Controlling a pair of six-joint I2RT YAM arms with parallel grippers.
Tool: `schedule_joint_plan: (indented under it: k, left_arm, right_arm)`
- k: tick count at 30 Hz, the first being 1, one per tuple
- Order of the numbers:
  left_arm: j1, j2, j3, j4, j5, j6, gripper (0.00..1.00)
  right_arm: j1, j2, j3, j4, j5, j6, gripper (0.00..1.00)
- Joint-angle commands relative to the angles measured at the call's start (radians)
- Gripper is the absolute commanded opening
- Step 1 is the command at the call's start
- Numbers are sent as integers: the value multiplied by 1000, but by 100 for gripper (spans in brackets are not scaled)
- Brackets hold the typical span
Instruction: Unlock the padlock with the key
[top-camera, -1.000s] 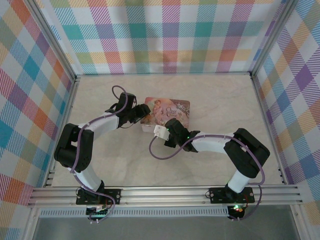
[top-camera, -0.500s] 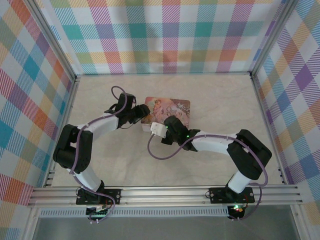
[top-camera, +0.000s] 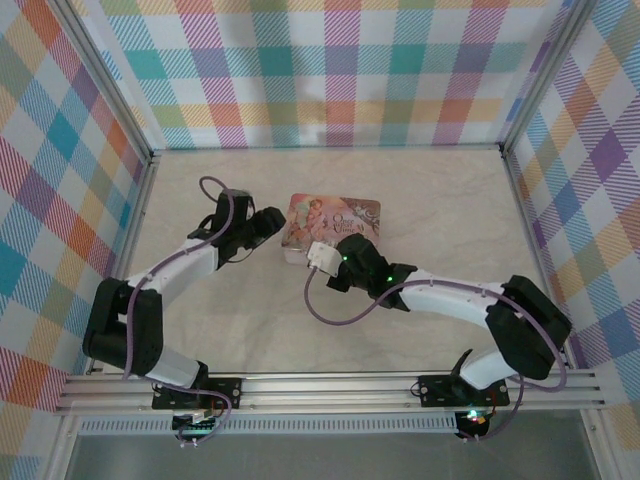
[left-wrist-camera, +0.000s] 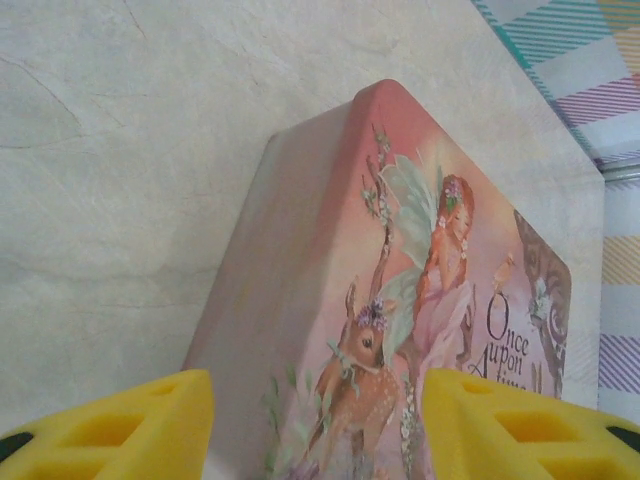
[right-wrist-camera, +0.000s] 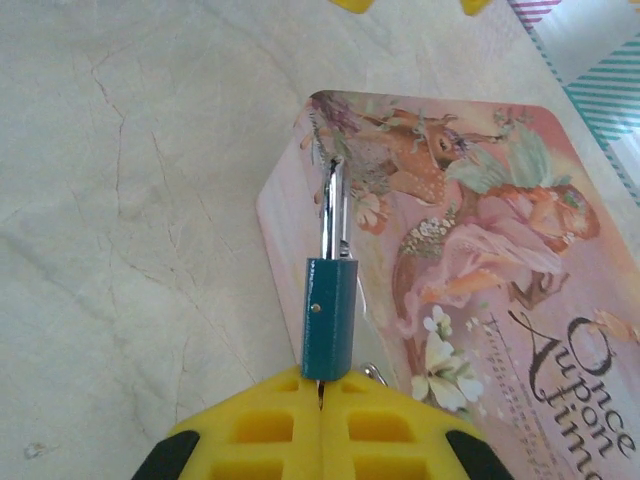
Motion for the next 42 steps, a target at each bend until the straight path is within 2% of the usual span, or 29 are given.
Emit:
schedule_joint_plan:
  k: [1, 9, 16, 17, 18, 23, 29, 35, 42]
  left_arm:
    - [10, -69, -52, -41, -25, 9, 58]
    - [10, -194, -152, -71, -58, 63, 62]
    - [10, -275, -186, -117, -114, 106, 77]
    - [10, -282, -185, -131, -126, 109, 98]
    - [11, -289, -186, -138, -133, 112, 100]
    - [10, -309, -184, -160, -150, 128, 100]
    - [10, -298, -188, -159, -152, 119, 100]
    - [10, -300, -198, -145, -148, 112, 100]
    - [10, -295, -209, -128, -138, 106, 100]
  right_arm:
    - [4, -67, -18, -15, 21, 68, 0]
    - [-47, -163, -16, -111, 66, 178, 0]
    - [-148, -248, -15, -201, 80, 291, 0]
    - [-171, -258, -16, -216, 89, 311, 0]
    - [-197, -269, -14, -230, 94, 335, 0]
    - [-327, -307, -8, -291, 99, 472, 0]
    - [-487, -266, 38, -421, 110, 642, 0]
    - [-635, -189, 49, -459, 2, 786, 0]
    - [-713, -15, 92, -453, -108, 847, 0]
